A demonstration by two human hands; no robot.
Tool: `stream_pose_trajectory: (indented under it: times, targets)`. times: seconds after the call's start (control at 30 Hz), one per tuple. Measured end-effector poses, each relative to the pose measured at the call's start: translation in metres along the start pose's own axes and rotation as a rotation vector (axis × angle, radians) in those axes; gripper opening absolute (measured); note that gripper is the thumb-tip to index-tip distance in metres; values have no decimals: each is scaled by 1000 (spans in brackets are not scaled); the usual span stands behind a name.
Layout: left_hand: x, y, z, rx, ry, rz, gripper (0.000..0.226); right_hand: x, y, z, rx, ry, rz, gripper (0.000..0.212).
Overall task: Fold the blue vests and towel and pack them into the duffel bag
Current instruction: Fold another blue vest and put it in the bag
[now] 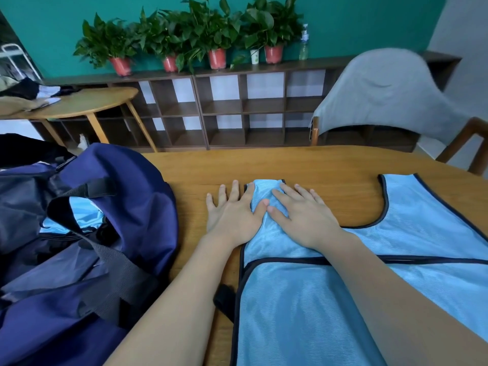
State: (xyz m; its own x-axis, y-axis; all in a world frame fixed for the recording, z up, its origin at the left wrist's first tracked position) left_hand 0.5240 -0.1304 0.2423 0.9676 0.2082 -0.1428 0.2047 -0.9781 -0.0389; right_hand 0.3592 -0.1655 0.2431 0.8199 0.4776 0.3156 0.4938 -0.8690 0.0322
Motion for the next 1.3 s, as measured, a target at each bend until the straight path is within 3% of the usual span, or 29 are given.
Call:
stream_pose_trajectory:
  times: [0.37,0.53,0.67,0.77,0.83,0.97,1.13,1.3]
  targets:
    - [2,1,-5,-18,5,-157,90,2,1,0,11,-15,31,74]
    - [5,-18,-13,-83,-245,44,74,-4,-29,-27,-101,157,4,59]
    - [-14,-64,-26,-160,-291,337,57,-38,-83,-58,-100,121,-53,50]
    - [-38,-108,-27,-90,-344,492,49,-78,-133,-80,-95,61,-29,50]
    - [-50,-134,-18,-49,-228,533,57,-106,-167,-94,-108,4,20,50]
    - [-43,-152,0,35,-12,413,71,-158,-220,-105,-69,-94,176,59]
    - [-23,-151,-9,-45,123,416,65,-171,-246,-105,-60,30,230,53]
    - [-17,-138,-32,-12,-62,249,52,-172,-252,-103,-133,261,308,44]
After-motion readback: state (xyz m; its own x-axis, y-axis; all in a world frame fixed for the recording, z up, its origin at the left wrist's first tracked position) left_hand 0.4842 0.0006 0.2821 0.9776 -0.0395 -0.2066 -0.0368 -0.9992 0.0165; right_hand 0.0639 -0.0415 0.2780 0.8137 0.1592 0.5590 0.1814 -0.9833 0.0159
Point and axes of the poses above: each hand's wrist, its own y-axis towards the middle knuckle, its own z-axis out of the palm, x = y × z, the point moved 3 cm from there along y, towards the middle knuckle, and after that the axes turned 4 degrees about y, right-handed, at the moved point
